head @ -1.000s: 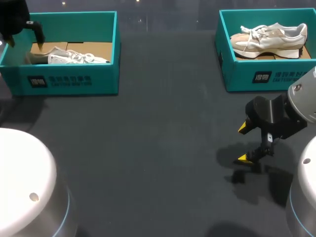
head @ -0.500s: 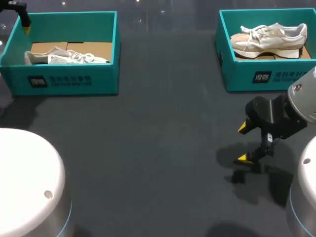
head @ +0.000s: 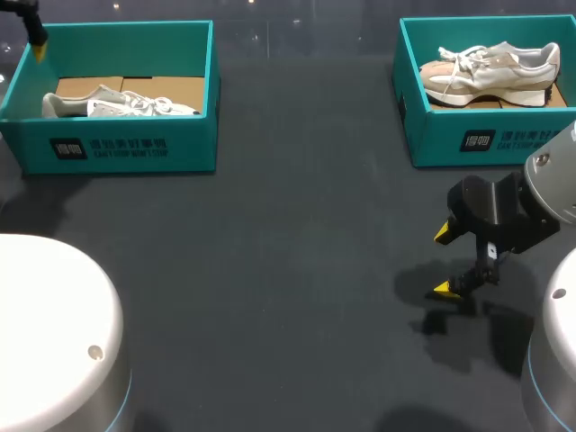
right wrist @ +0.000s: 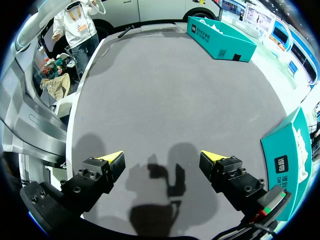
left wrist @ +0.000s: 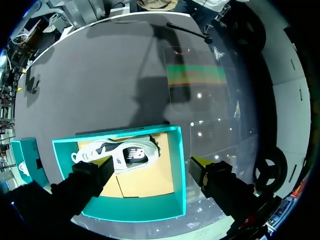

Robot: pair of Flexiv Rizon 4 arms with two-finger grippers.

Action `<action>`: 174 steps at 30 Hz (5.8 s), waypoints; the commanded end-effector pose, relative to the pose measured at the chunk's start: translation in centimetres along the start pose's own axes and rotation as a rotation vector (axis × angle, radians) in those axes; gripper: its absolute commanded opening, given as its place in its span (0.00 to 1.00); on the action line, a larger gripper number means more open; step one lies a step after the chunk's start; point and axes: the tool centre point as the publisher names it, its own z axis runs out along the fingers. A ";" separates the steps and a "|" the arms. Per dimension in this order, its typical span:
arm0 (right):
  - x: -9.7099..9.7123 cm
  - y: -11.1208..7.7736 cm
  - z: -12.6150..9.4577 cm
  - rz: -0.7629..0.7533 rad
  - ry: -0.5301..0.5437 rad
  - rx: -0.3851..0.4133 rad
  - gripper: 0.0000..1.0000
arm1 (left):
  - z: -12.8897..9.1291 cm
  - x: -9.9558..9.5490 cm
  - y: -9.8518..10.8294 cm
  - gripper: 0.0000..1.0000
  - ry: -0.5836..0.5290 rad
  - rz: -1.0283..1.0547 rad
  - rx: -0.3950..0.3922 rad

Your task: Take the shoe out of the shoebox, open the shoe tongue, remove and reinsert the insole, then place the shoe into the shoebox

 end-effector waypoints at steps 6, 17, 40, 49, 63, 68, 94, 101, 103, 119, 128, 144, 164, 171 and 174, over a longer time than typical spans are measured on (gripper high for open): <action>0.1 0.0 0.1 0.000 -0.003 0.002 1.00 | -0.4 0.4 0.2 1.00 -0.004 0.003 0.009; -6.5 1.0 -4.8 0.327 -0.084 0.109 1.00 | -0.4 0.4 0.2 1.00 -0.004 0.003 0.009; -11.9 1.6 -8.4 0.416 -0.127 0.209 1.00 | -0.4 0.4 0.2 1.00 -0.004 0.003 0.009; -21.4 -0.3 -10.6 0.783 -0.186 0.390 1.00 | -0.4 0.4 0.2 1.00 -0.004 0.003 0.009; -26.1 -1.0 -12.3 0.984 -0.207 0.331 1.00 | -0.4 0.4 0.2 1.00 -0.004 0.003 0.009; -26.1 -1.0 -12.3 0.984 -0.207 0.331 1.00 | -0.4 0.4 0.2 1.00 -0.004 0.003 0.009; -35.2 -0.7 -13.3 1.407 -0.336 0.468 1.00 | -0.4 0.4 0.2 1.00 -0.004 0.003 0.009; -41.1 -3.2 -13.7 1.420 -0.436 0.341 1.00 | -0.4 0.4 0.2 1.00 -0.004 0.003 0.009; -42.7 -4.2 -13.7 1.408 -0.492 0.276 1.00 | -0.4 0.4 0.2 1.00 -0.004 0.003 0.009; -44.5 -6.1 -13.4 1.435 -0.493 0.265 1.00 | -0.4 0.4 0.2 1.00 -0.004 0.003 0.009; -49.0 -10.0 -12.7 1.409 -0.562 0.215 1.00 | -0.4 0.4 0.2 1.00 -0.004 0.003 0.009; -50.7 -11.8 -12.1 1.390 -0.542 0.182 1.00 | -0.4 0.4 0.2 1.00 -0.004 0.003 0.009; -55.2 -17.1 -10.3 1.311 -0.594 0.294 1.00 | -0.4 0.4 0.2 1.00 -0.004 0.003 0.009; -56.0 -18.4 -9.8 1.302 -0.593 0.340 1.00 | -0.4 0.4 0.2 1.00 -0.004 0.003 0.009; -56.4 -18.9 -9.5 1.298 -0.588 0.345 1.00 | -0.4 0.4 0.2 1.00 -0.004 0.003 0.009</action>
